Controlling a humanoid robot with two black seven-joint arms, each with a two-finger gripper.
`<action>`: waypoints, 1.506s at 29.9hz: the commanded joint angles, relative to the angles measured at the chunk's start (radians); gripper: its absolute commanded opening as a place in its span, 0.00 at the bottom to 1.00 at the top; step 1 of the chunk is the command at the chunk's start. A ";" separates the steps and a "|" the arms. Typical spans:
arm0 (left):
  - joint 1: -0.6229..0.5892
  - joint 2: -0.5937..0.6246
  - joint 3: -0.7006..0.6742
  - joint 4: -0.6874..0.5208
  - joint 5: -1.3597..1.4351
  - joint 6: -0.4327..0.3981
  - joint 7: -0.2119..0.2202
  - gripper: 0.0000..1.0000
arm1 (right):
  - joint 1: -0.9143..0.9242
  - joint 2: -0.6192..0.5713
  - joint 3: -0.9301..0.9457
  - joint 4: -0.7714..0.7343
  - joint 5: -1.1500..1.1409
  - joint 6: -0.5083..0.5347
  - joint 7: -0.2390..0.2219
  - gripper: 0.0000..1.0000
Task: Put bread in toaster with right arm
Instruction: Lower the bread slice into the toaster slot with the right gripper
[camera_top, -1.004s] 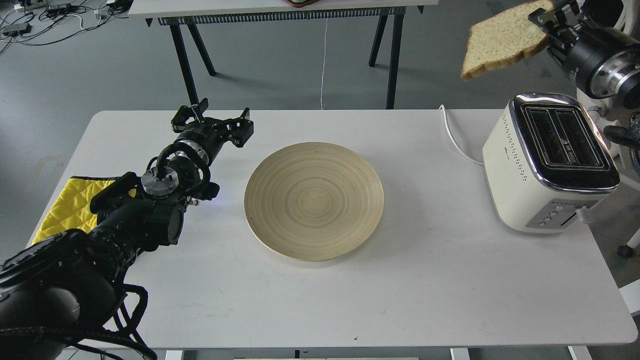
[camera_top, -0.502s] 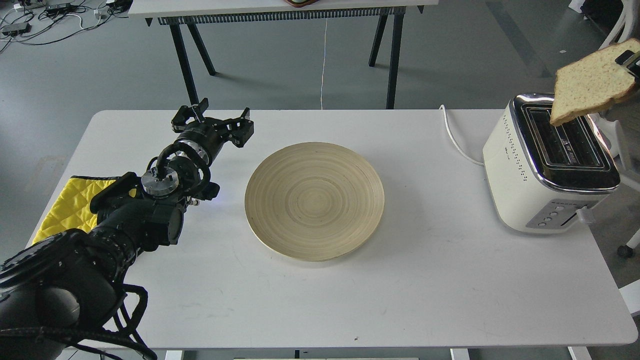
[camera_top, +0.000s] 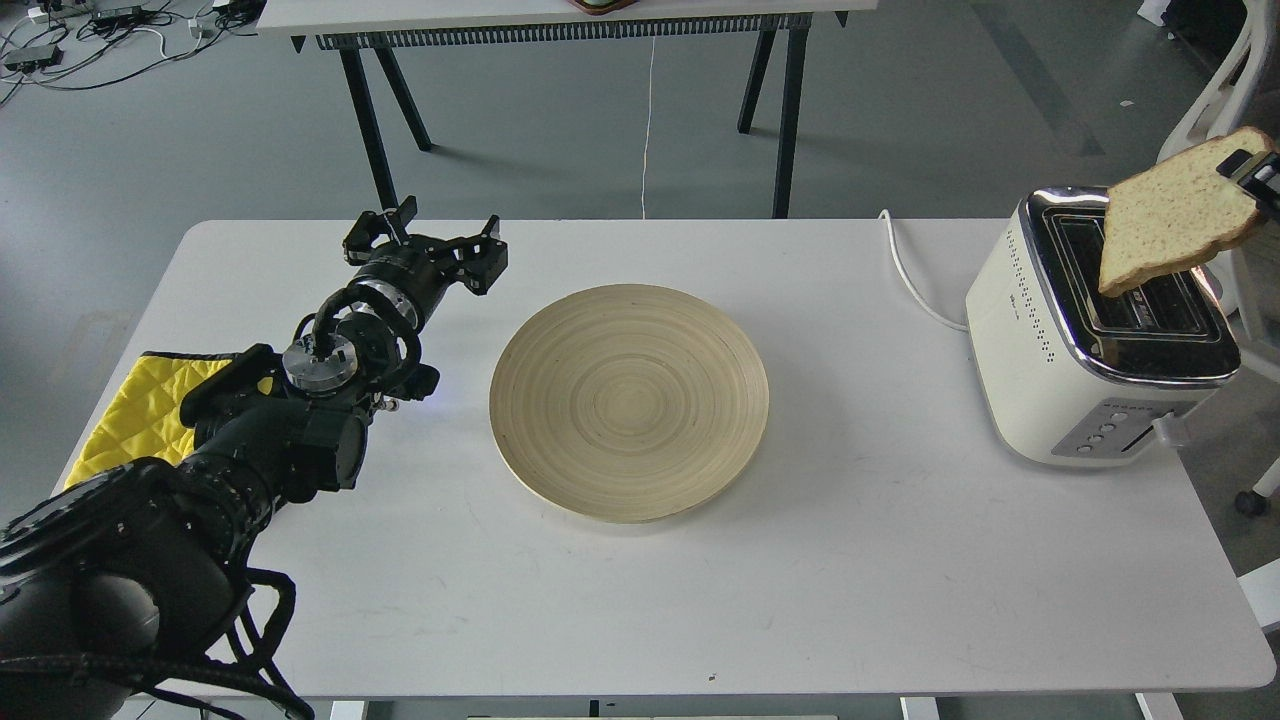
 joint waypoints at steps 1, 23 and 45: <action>0.000 0.000 0.000 0.000 0.000 0.000 0.000 1.00 | -0.001 0.000 0.000 0.007 0.000 0.002 0.001 0.06; 0.000 0.000 0.000 0.000 0.000 0.000 0.000 1.00 | -0.005 0.012 -0.031 0.029 -0.001 0.008 0.001 0.08; 0.000 0.000 0.000 0.000 0.000 0.000 0.000 1.00 | -0.031 0.060 -0.043 0.029 0.009 -0.037 -0.010 0.67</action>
